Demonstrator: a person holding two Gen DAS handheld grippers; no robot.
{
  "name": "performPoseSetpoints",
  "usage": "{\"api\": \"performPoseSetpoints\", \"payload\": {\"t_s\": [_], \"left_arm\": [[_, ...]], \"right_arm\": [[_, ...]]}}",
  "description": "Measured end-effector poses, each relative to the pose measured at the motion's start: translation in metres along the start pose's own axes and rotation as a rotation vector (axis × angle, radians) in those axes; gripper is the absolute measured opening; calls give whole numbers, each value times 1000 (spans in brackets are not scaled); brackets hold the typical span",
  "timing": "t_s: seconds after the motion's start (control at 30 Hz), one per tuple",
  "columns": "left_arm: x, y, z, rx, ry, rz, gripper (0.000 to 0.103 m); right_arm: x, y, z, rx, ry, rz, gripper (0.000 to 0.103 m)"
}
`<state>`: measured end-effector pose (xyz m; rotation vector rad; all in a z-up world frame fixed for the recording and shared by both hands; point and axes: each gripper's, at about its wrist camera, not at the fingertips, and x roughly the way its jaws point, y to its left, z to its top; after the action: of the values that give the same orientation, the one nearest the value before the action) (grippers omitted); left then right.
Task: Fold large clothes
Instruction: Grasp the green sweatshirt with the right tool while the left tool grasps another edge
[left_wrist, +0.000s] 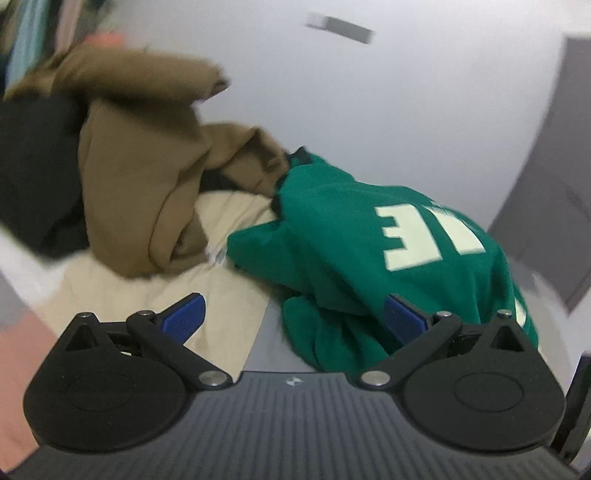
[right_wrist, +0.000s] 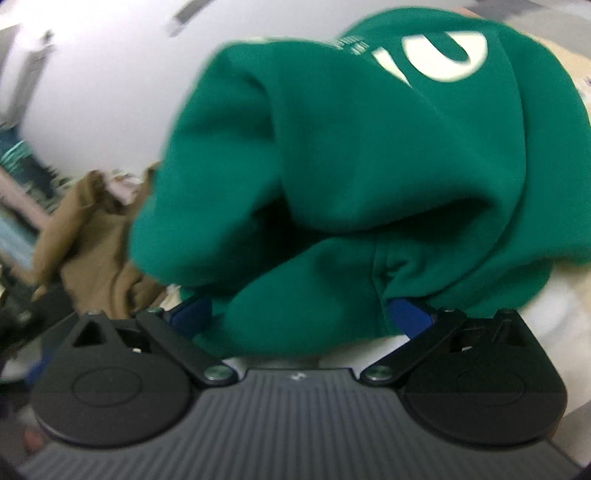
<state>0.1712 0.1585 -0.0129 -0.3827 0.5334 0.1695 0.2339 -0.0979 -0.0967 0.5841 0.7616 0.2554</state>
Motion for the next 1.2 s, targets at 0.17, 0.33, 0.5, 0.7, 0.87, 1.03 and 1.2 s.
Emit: {"api": "performPoseSetpoints", "payload": {"t_s": [0.17,0.33,0.5,0.7,0.87,1.03,1.2], "left_arm": [[12,23,6,-86,15,64,103],[9,35,8,-128,12,64,103],[7,39,7,-151,-1,59,103],[8,42,4,-166,-1,55,103],[3,48,4,-201,-10,41,103],[-7,45,0,-198,-9,16,103],[-23,28,-11,-159,10,-51,103]], "right_arm": [[-12,6,-12,185,1,-29,101],[-18,12,-37,265,9,34,101],[2,9,-23,274,-88,29,91],[9,17,-2,164,-65,-20,43],[-37,24,14,33,-40,26,28],[-109,32,35,-165,-88,55,24],[-185,24,59,-280,-122,96,23]]}}
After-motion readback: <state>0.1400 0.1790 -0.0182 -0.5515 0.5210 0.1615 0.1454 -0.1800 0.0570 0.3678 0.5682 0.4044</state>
